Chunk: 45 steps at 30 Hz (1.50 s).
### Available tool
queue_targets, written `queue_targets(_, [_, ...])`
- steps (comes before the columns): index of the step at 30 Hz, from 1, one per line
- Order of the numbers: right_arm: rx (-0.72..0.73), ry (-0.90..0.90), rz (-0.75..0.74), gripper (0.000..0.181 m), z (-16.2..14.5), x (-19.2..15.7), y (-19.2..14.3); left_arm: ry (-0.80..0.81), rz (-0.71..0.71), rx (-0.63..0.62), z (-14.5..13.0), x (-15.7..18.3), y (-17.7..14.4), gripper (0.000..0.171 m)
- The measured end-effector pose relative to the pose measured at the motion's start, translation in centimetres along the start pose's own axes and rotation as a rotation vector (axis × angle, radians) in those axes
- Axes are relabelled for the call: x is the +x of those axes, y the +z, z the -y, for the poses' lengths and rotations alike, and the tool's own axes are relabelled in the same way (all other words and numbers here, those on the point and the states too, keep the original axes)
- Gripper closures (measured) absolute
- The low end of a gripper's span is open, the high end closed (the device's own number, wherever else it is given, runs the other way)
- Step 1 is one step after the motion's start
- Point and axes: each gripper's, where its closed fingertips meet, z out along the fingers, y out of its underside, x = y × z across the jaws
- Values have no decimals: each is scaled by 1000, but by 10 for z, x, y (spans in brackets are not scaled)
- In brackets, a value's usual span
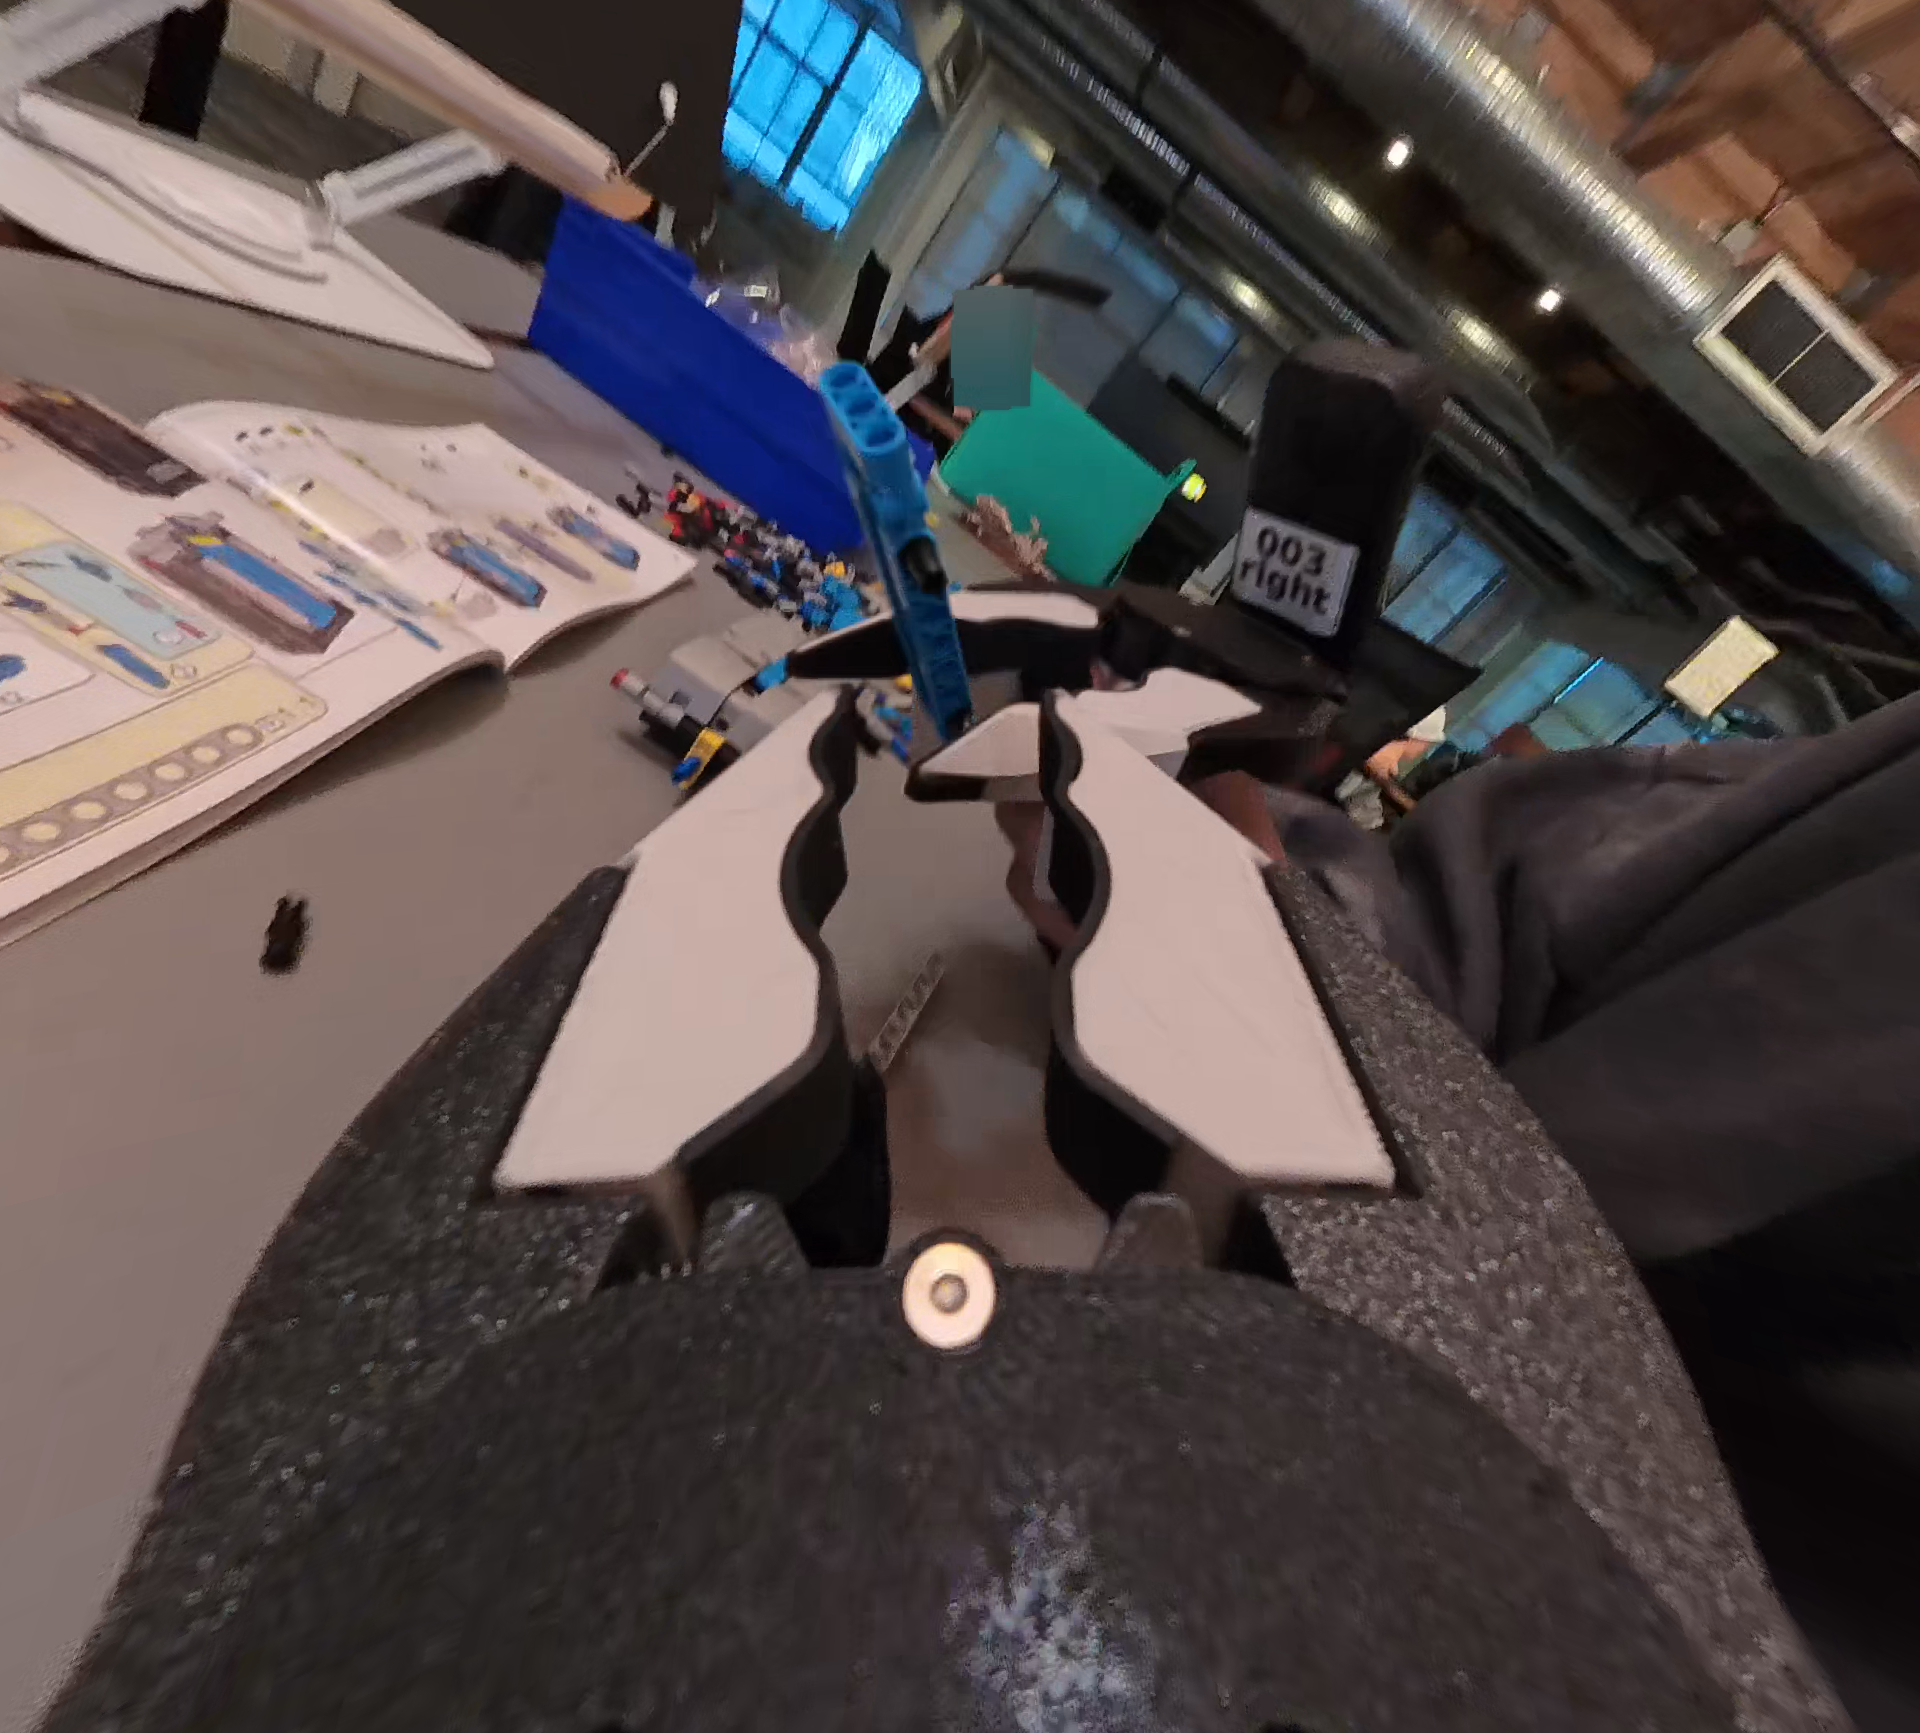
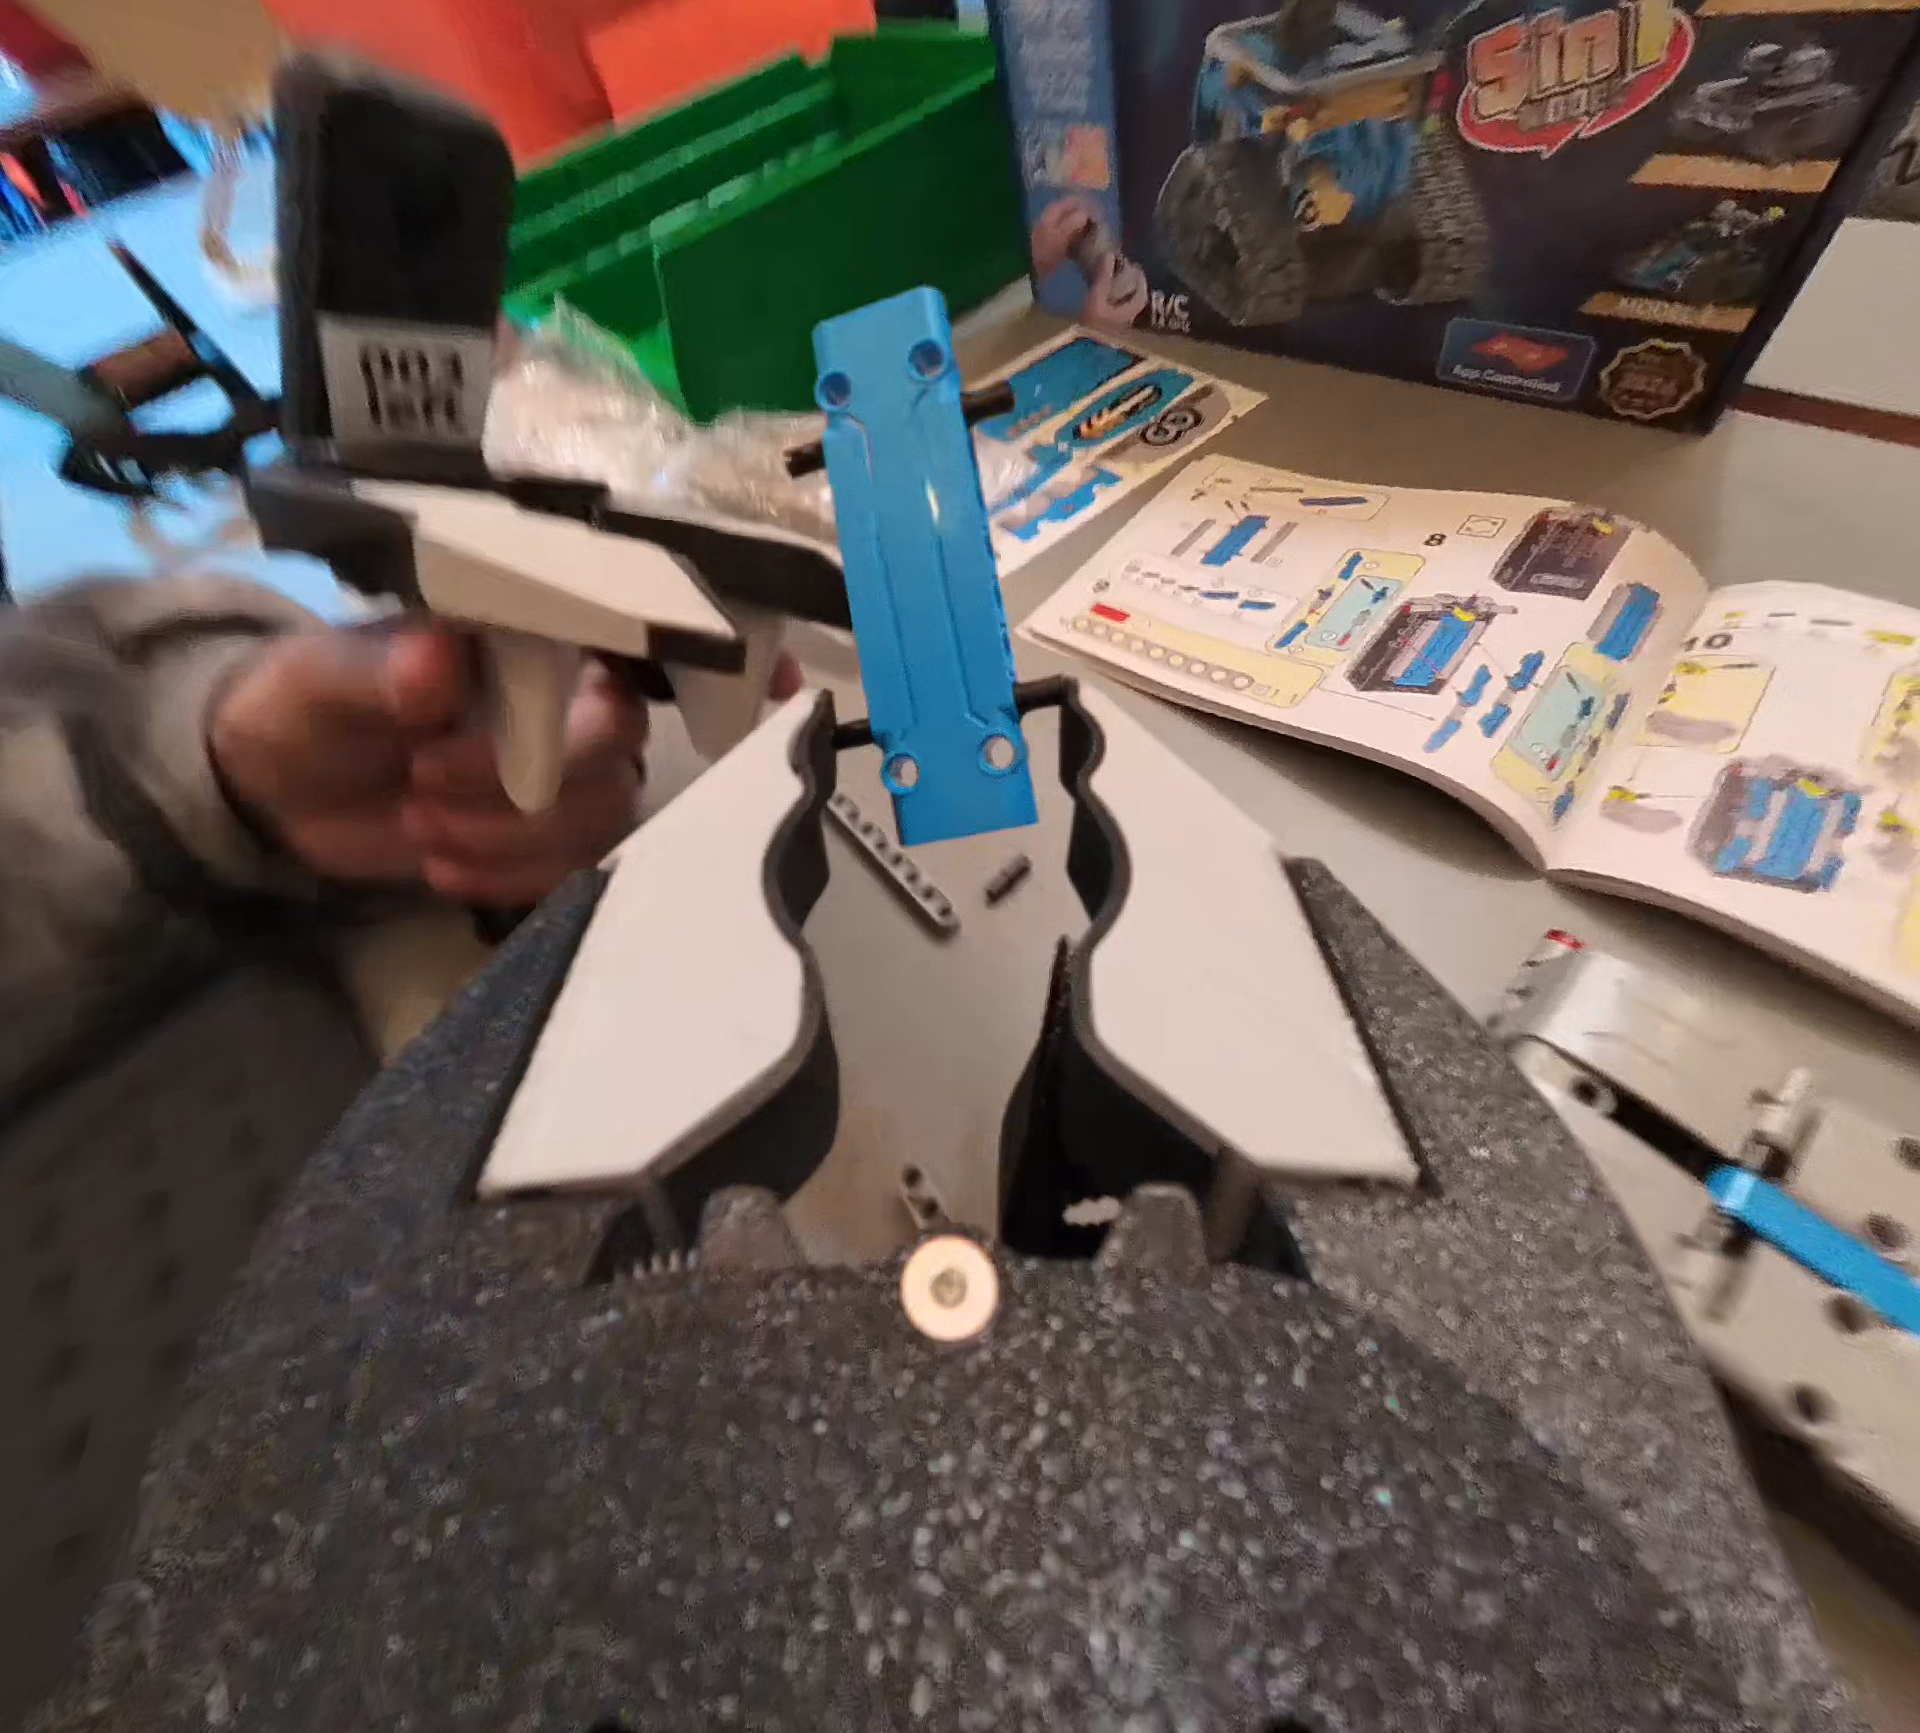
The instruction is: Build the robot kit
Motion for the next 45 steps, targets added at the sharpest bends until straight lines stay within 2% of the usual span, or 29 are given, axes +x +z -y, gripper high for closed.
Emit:
queue_targets(2, [31,51,3,139,5,-9,5,14,4,68,8,3,0,148])
queue_targets(5, [47,8,-31,139,8,-19,11,49,18,134,18,5,-5,163])
queue_targets(9, [37,-9,-21,139,4,-24,13,36,5,131,19,6,-9,164])
queue_targets(10, [26,-17,-11,147,2,-27,13,28,1,141,22,6,-10,164])
queue_targets(14, [15,-85,-42,151,1,-28,12,-62,-33,106,19,0,-14,165])
queue_targets(17, [1,-47,17,152,-2,-31,12,-83,-49,84,17,-1,-14,165])
queue_targets(19, [-8,-11,44,154,-5,-32,12,-65,-47,69,15,1,-12,157])
queue_targets(20, [-2,1,60,161,-4,-33,11,-53,-31,64,14,0,-11,155])
queue_targets(22, [10,5,53,161,-2,-33,11,-22,-23,82,16,0,-12,165])
queue_targets(24, [4,2,56,160,-3,-34,12,-2,-11,74,15,0,-12,165])
queue_targets(26, [-8,31,141,160,-7,-46,13,1,-42,88,17,6,-13,166])
queue_targets(31, [-53,35,209,162,-15,-56,15,-61,-73,55,13,5,-11,164])
queue_targets(36, [-57,35,217,163,-16,-58,15,6,-69,46,14,11,-13,165])
queue_targets(38, [-47,51,206,169,-14,-53,13,40,-50,62,18,11,-14,159])
queue_targets(43, [-47,43,194,172,-14,-51,12,30,-57,49,18,10,-15,155])
queue_targets(45, [-33,93,244,175,-11,-54,10,22,-61,58,22,9,-17,152])
